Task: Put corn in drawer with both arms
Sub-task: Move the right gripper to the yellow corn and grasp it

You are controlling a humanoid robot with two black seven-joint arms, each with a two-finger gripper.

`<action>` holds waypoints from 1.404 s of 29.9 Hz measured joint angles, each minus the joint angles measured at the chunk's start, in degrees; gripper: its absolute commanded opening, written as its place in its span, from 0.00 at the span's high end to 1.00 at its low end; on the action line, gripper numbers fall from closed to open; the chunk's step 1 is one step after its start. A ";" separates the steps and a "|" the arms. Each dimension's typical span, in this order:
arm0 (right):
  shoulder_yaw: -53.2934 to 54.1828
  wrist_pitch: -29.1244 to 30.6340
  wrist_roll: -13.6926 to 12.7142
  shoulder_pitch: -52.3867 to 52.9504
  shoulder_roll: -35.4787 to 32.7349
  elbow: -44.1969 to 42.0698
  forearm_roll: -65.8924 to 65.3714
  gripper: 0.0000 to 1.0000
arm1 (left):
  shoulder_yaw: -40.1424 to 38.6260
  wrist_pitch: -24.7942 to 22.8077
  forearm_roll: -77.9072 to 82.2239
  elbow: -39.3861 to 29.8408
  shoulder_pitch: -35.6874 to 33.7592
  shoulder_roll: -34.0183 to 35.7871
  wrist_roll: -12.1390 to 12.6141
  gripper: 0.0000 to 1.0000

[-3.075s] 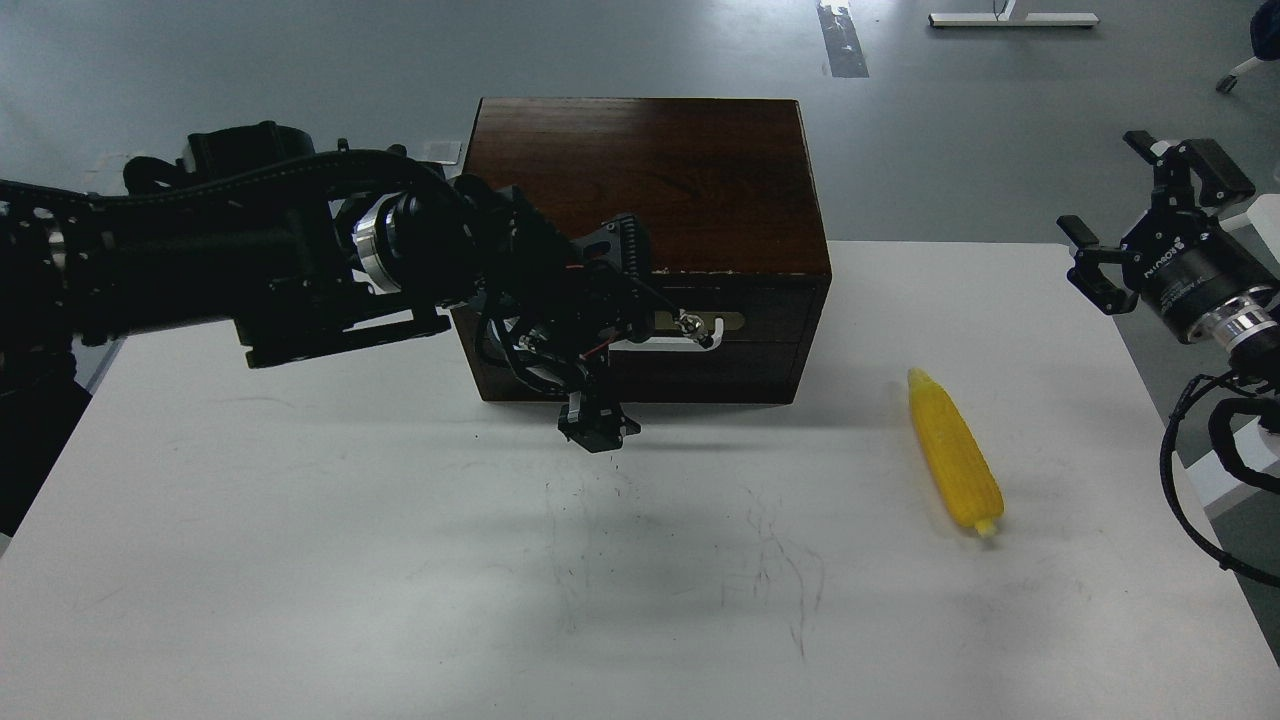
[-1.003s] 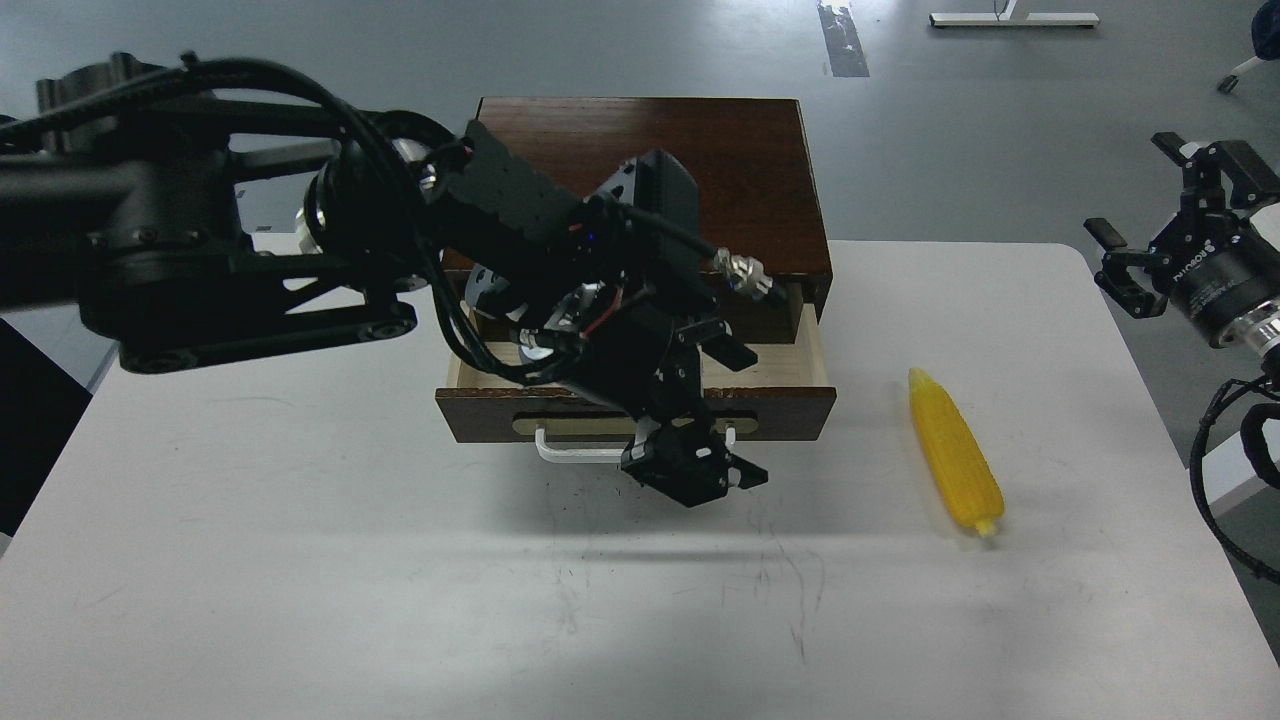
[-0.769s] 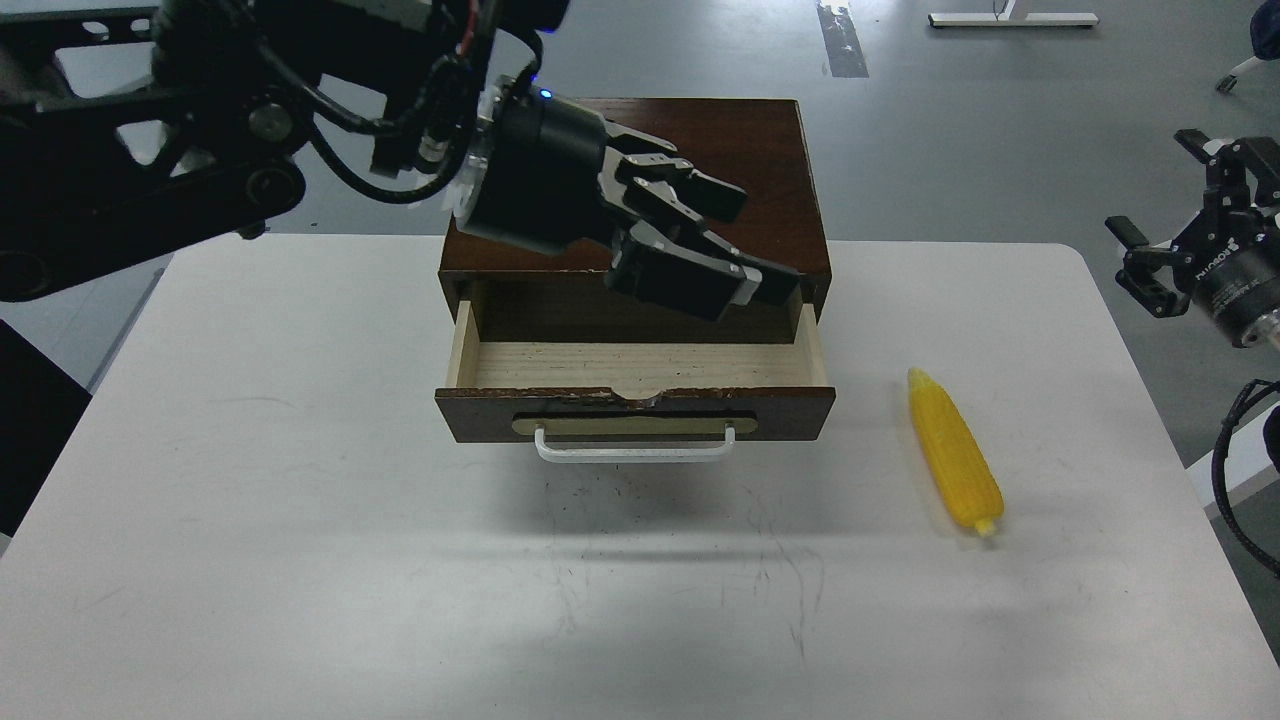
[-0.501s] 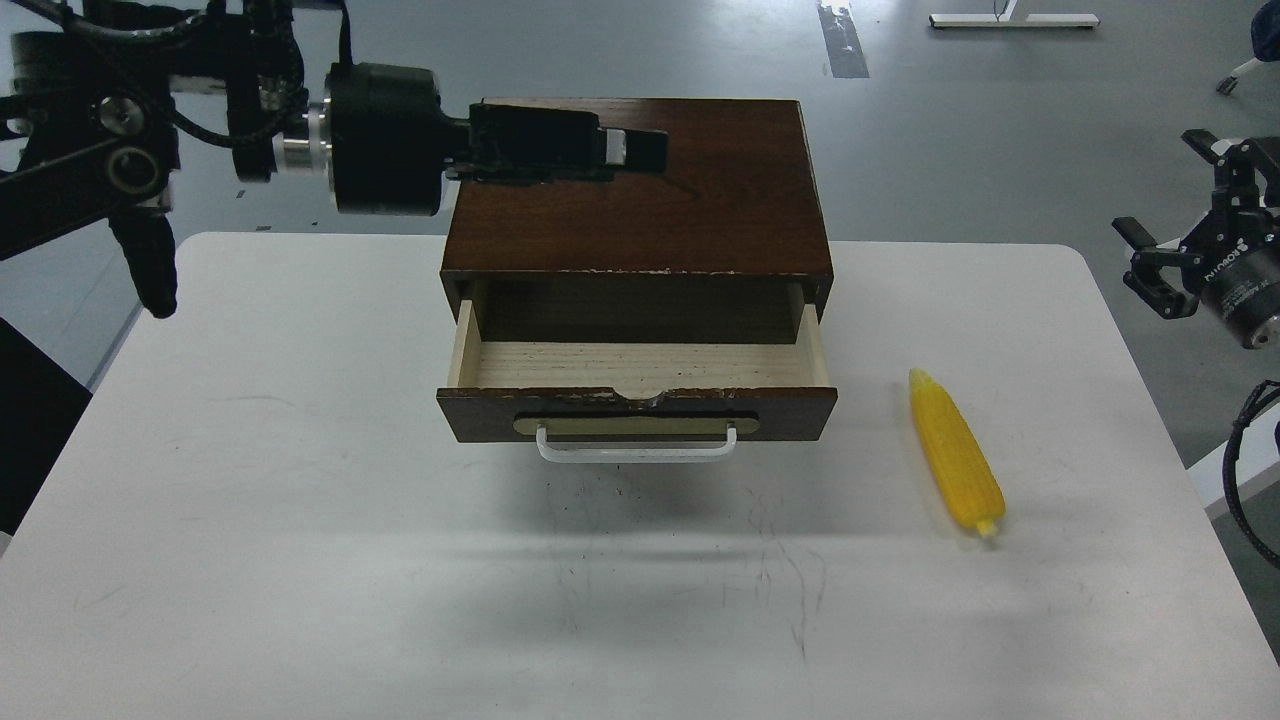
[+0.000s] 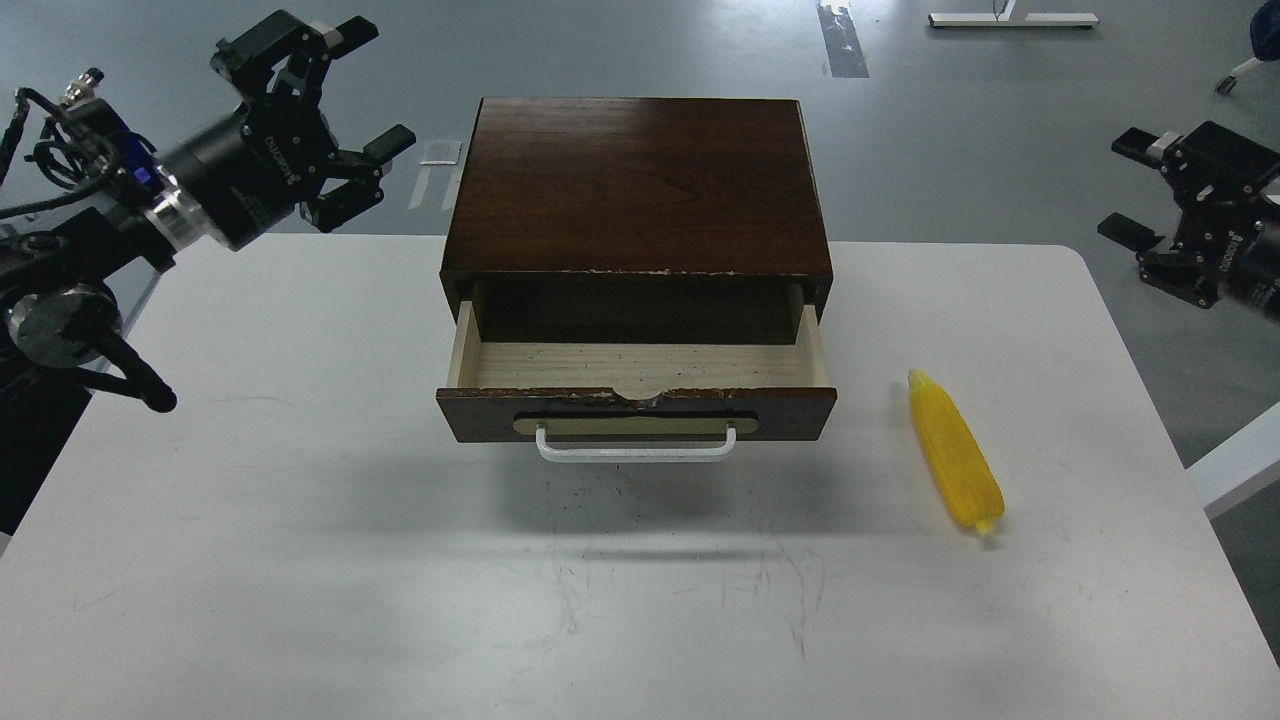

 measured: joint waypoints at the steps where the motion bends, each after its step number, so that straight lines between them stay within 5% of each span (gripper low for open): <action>1: -0.05 0.00 0.00 0.48 -0.43 0.74 -3.67 0.00 | -1.01 -0.80 -0.08 0.55 0.99 -0.20 0.00 0.02; 12: -9.44 -0.01 0.00 9.49 3.91 3.39 -42.47 0.00 | -3.58 -2.37 -0.16 1.13 2.80 -0.37 0.00 0.01; 28: -25.31 -0.03 0.00 12.50 14.54 -5.07 -44.58 0.00 | -4.23 -2.37 -0.16 0.68 2.81 -0.35 0.00 0.02; 42: -27.33 -0.03 0.00 9.87 20.84 -10.92 -44.58 0.02 | -4.23 -2.37 -0.12 0.60 2.81 -0.13 0.00 0.02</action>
